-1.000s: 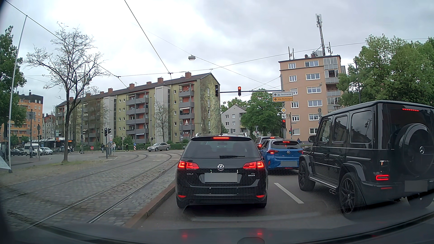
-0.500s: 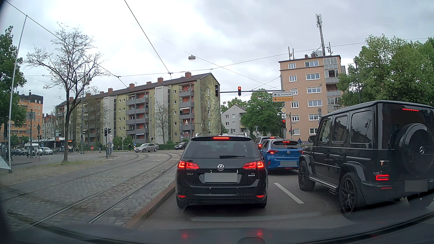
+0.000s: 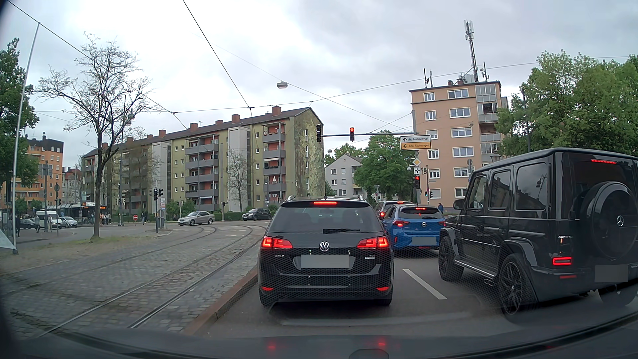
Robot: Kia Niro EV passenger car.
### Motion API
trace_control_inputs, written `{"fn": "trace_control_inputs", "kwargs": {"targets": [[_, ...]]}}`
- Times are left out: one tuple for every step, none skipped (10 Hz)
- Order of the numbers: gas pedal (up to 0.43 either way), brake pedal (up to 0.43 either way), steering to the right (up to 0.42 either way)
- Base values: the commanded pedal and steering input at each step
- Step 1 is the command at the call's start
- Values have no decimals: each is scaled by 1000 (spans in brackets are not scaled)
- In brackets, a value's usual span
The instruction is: Follow the waypoints while adhering to traffic rules and regulations
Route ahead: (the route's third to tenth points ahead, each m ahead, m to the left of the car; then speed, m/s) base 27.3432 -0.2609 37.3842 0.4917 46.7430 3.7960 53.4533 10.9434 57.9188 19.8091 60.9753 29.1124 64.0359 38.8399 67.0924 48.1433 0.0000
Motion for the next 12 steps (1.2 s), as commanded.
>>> {"fn": "trace_control_inputs", "kwargs": {"targets": [[0,232,-10],[0,232,-9],[0,232,-9],[0,232,-10],[0,232,-9],[0,232,-9],[0,232,-9],[0,232,-9],[0,232,-10],[0,232,-10],[0,232,-9],[0,232,-9]]}}
